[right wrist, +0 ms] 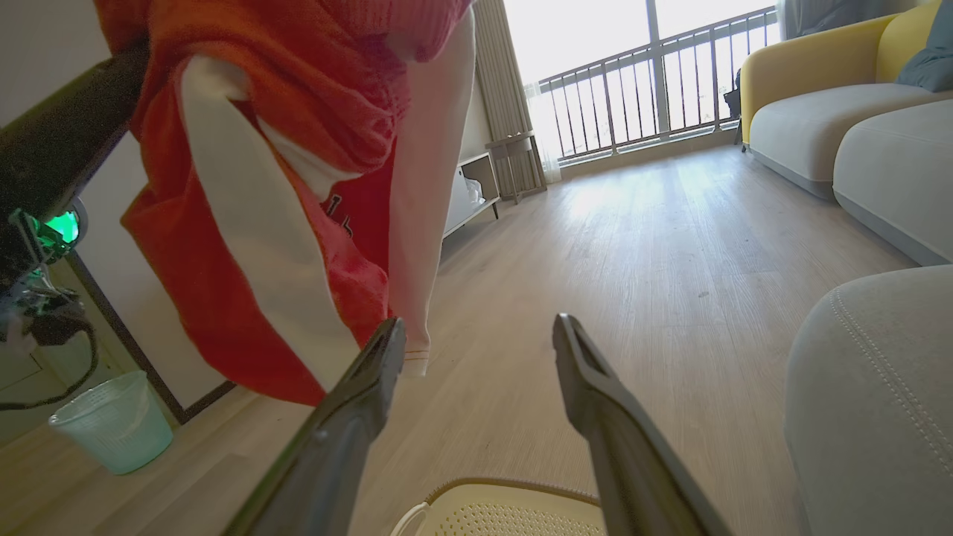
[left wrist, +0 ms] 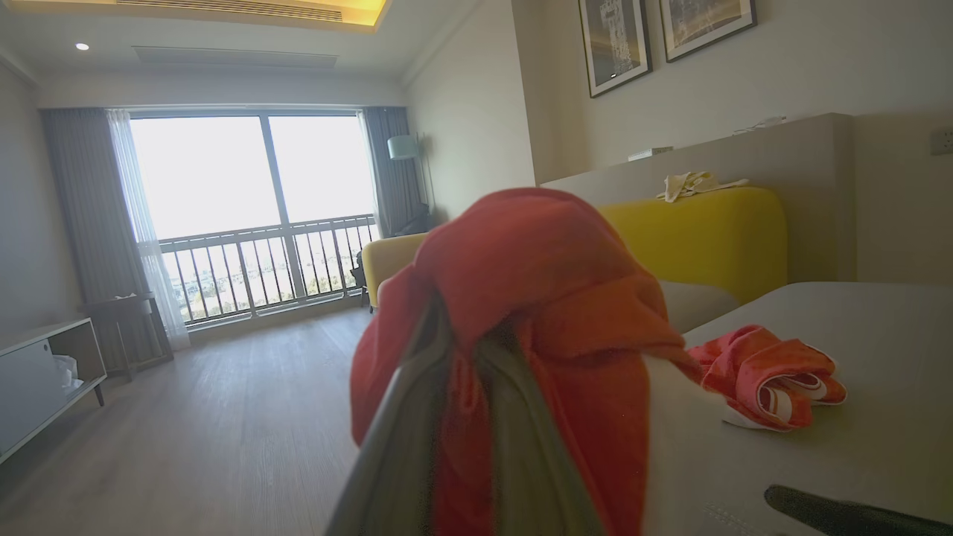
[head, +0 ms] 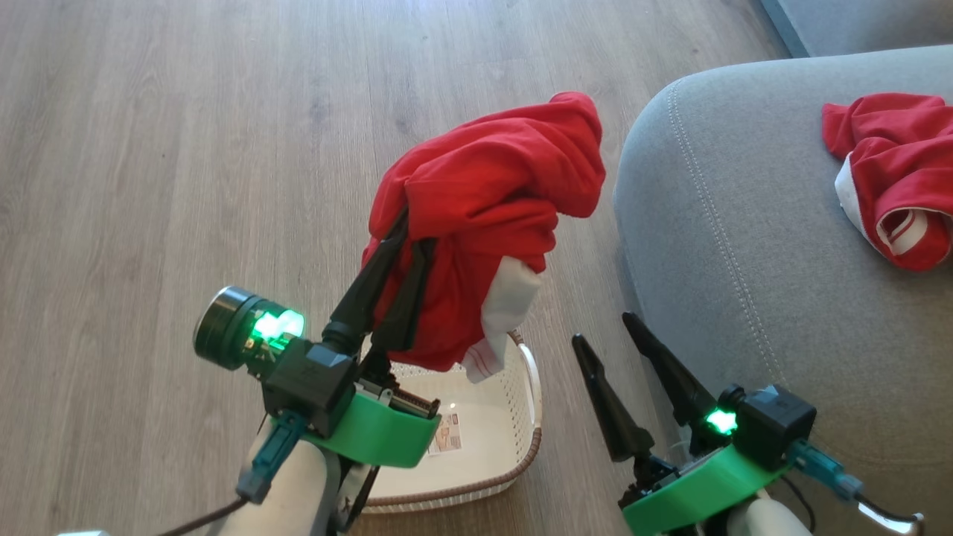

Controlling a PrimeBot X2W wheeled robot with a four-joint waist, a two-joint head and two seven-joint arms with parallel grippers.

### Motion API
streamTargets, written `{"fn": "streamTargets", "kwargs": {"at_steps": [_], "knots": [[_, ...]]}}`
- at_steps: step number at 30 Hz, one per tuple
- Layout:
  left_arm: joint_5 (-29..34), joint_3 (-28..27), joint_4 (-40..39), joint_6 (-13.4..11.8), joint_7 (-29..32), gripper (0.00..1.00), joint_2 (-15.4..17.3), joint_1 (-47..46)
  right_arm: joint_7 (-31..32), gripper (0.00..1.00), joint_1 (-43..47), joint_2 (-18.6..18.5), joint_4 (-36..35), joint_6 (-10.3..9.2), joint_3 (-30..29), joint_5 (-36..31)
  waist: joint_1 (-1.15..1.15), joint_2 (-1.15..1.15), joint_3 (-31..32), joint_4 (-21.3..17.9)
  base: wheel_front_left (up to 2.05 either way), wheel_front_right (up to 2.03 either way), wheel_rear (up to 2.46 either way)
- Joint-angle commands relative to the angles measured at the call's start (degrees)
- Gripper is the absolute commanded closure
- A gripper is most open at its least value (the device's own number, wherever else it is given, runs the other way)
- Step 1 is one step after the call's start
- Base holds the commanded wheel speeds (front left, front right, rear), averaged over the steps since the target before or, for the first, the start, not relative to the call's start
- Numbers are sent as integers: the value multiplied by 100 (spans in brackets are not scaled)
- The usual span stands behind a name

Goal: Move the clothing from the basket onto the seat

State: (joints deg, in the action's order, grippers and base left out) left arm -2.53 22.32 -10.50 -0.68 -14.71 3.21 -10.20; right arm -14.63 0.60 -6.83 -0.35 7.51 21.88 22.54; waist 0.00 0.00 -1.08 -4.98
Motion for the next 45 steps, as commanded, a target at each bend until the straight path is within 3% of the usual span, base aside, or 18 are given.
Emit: {"fn": "streamTargets", "kwargs": {"at_steps": [1,12,23,45], "knots": [[-38,-208,-183,-6,-29,100,-33,-147,-37,0,-219,-78,-263,-2,184,44,0,0,0,-4,0,0,0],[-42,-218,-127,11,-29,100,-33,-133,-37,0,-381,-373,-651,-2,949,497,0,0,3,6,0,0,0],[10,-13,-110,98,-29,100,-33,-139,-37,0,-644,-274,-475,-2,1186,203,0,0,-2,86,0,0,0],[165,723,-26,292,-29,100,-34,-119,-37,0,-881,5,-144,-2,901,-23,0,0,40,203,0,0,0]]}}
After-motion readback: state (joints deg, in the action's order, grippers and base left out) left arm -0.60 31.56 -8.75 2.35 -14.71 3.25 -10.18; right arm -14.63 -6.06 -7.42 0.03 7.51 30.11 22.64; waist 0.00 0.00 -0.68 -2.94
